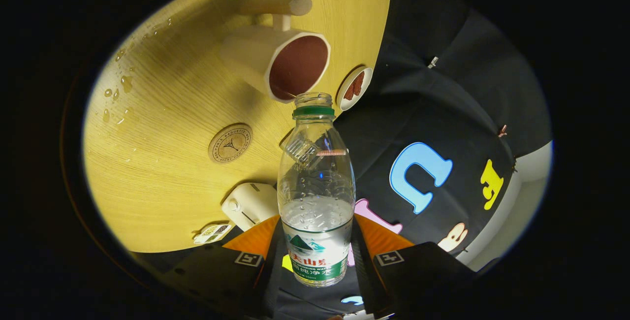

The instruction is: Take the bottle from table, then pour the juice into the cup, finally place the bottle on the coaster

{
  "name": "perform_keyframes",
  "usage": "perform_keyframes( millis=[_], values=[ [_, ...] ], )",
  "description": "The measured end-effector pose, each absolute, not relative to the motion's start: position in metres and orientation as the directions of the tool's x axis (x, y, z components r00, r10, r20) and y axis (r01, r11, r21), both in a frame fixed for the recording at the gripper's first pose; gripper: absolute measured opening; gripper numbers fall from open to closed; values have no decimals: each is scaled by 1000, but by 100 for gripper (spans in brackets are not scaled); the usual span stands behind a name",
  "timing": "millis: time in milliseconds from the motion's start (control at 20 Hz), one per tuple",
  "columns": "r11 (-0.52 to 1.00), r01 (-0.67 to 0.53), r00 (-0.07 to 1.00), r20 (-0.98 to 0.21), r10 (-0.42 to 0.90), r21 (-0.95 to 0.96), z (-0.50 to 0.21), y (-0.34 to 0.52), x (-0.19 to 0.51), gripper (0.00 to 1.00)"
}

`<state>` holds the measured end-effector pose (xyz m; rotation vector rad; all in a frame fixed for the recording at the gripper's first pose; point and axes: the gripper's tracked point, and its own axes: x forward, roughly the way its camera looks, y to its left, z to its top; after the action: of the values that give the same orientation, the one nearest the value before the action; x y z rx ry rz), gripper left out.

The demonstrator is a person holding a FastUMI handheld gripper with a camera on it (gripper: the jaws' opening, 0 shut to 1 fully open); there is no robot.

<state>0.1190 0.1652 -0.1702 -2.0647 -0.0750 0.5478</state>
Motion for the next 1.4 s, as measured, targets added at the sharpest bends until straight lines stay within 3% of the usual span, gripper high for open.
perform_keyframes(
  millis=[350, 600, 900, 1150, 1400],
  values=[
    [-514, -163, 896, -345, 281, -842, -171, 170, 123, 68],
    [-399, -262, 881, -387, 273, -879, -188, 164, 115, 68],
    [-48, -456, 854, -452, 259, -889, -215, 157, 100, 68],
    [285, -515, 852, -449, 268, -808, -225, 153, 92, 68],
    [610, -510, 859, -391, 330, -607, -221, 152, 87, 68]
  ],
)
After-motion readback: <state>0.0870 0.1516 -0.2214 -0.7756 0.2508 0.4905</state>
